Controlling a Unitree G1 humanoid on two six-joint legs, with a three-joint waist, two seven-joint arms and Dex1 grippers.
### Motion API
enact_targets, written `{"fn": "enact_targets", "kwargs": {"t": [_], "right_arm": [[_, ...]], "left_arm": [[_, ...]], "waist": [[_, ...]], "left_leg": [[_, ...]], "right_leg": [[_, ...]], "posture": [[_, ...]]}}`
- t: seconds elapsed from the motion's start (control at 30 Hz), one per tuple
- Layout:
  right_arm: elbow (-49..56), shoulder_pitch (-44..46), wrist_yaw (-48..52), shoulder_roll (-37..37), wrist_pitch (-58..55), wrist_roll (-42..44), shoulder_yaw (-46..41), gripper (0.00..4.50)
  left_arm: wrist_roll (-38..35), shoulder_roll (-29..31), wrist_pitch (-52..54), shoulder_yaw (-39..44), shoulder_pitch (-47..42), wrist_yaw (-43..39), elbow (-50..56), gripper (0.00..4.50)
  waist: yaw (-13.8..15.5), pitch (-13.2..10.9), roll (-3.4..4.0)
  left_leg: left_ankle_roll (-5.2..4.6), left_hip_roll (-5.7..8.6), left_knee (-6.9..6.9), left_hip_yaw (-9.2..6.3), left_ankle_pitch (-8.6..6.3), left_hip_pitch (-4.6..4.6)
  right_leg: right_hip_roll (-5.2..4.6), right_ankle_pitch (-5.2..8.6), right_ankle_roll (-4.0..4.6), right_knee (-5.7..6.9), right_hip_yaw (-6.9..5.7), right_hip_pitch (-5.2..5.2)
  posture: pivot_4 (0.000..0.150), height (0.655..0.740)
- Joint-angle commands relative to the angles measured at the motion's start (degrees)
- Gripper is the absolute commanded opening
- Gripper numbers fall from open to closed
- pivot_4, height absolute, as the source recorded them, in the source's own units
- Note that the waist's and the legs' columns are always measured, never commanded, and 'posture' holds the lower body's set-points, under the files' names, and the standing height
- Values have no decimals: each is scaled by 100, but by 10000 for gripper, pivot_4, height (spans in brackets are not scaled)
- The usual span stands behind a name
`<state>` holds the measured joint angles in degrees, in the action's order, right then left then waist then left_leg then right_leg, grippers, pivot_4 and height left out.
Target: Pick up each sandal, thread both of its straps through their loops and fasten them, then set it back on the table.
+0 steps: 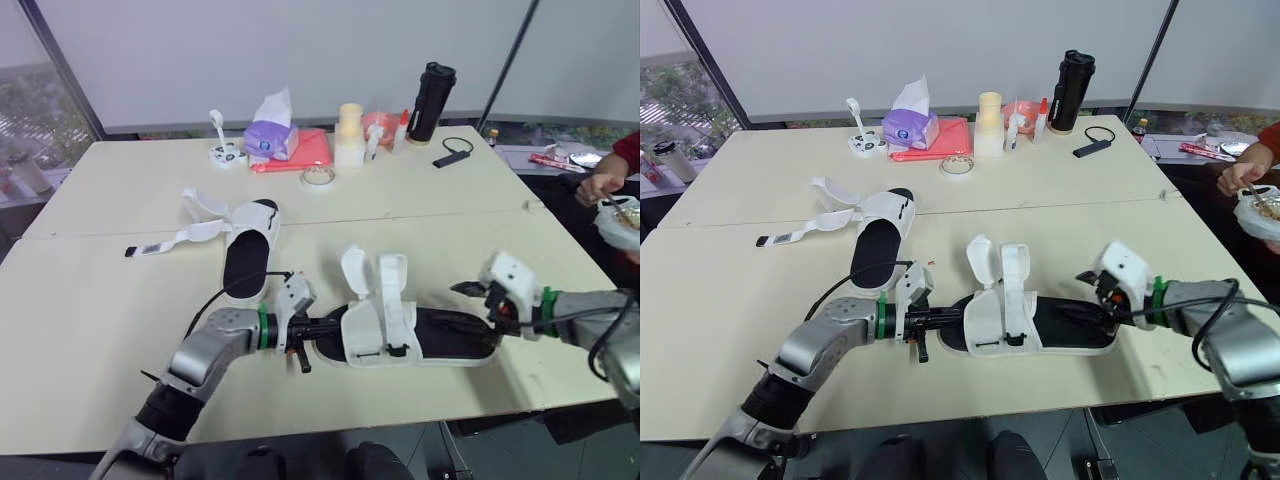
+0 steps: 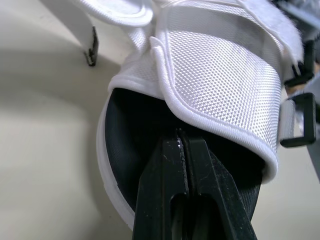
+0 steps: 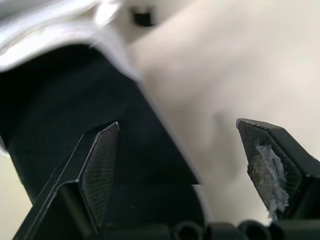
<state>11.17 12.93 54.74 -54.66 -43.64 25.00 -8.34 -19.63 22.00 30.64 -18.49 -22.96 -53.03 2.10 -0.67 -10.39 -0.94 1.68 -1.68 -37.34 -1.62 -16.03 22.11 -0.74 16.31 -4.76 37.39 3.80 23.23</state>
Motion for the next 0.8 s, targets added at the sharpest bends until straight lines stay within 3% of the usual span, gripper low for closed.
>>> {"fn": "enact_targets", "kwargs": {"t": [0.03,0.33,0.8], "right_arm": [[46,596,-190,272,-1395,1082,-609,39757],[-217,1736,-680,977,-3627,2685,-1148,39757],[-158,1689,-788,1237,-3991,3161,-839,39757]], "left_arm": [[471,80,-220,-372,-9,-62,-331,0],[619,72,-407,-431,-84,-169,-427,0],[677,97,-404,-410,21,-136,-321,0]], "waist": [[2,2,4],[26,7,12],[2,9,14]], "left_leg": [[0,0,-1,-1,0,-2],[0,4,-8,-3,0,-5],[-1,4,-7,-3,0,-3]], "right_leg": [[0,0,0,0,0,-2],[-7,-3,-3,-2,-1,-15],[-5,-5,-7,-3,-3,-14]], "posture": [[1500,7400],[1500,7400],[1500,7400]]}}
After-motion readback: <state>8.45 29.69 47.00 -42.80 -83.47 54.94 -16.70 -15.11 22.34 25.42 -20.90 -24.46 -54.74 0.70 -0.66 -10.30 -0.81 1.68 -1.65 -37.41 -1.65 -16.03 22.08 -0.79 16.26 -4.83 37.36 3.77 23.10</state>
